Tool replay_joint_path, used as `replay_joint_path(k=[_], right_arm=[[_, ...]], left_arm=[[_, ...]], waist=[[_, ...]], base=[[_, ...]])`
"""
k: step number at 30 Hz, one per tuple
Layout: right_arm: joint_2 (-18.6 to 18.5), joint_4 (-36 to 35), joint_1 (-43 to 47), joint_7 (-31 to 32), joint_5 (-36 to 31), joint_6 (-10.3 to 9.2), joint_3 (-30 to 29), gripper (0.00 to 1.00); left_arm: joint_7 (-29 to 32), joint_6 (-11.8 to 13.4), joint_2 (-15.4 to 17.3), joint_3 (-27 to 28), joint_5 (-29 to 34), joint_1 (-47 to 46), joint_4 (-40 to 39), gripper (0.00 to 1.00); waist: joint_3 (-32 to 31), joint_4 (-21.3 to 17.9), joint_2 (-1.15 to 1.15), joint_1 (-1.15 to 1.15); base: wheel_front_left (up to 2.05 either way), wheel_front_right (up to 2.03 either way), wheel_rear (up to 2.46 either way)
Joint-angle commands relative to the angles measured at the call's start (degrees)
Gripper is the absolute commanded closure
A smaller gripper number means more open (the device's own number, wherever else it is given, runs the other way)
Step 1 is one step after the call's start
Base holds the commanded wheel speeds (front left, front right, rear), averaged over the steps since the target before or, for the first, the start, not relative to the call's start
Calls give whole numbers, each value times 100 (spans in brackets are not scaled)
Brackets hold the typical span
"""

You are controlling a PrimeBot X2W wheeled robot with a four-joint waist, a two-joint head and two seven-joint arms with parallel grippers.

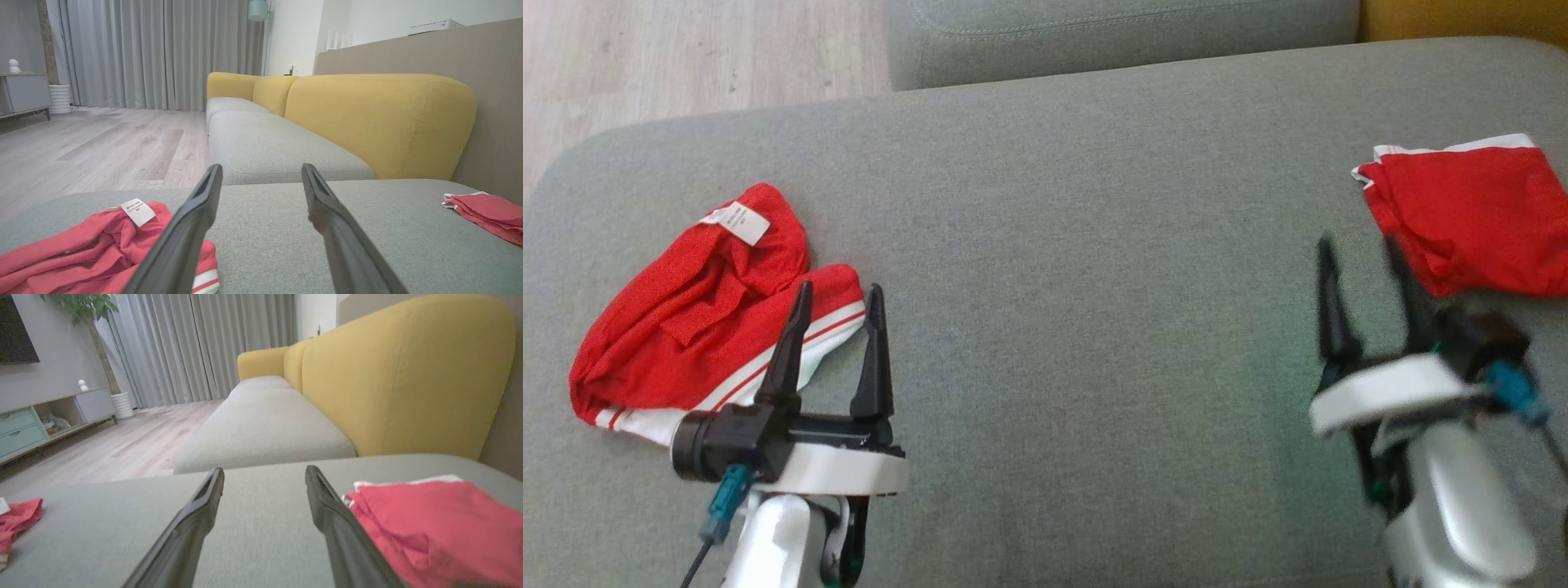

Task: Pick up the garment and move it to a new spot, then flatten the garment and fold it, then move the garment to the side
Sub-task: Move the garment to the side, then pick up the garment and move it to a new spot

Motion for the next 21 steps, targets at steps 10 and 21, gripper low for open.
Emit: replay_joint_path(k=[10,21], right_arm=[[78,-279,468,-169,556,-4,669,0],[79,-461,640,-183,619,-4,960,0]], left_arm=[[-28,63,24,148,-114,-78,-87,0],[-28,143,24,115,-164,36,-109,0]], waist=[[-78,-61,0,1],[-282,435,0,1]], base=[[0,0,0],[0,0,0]])
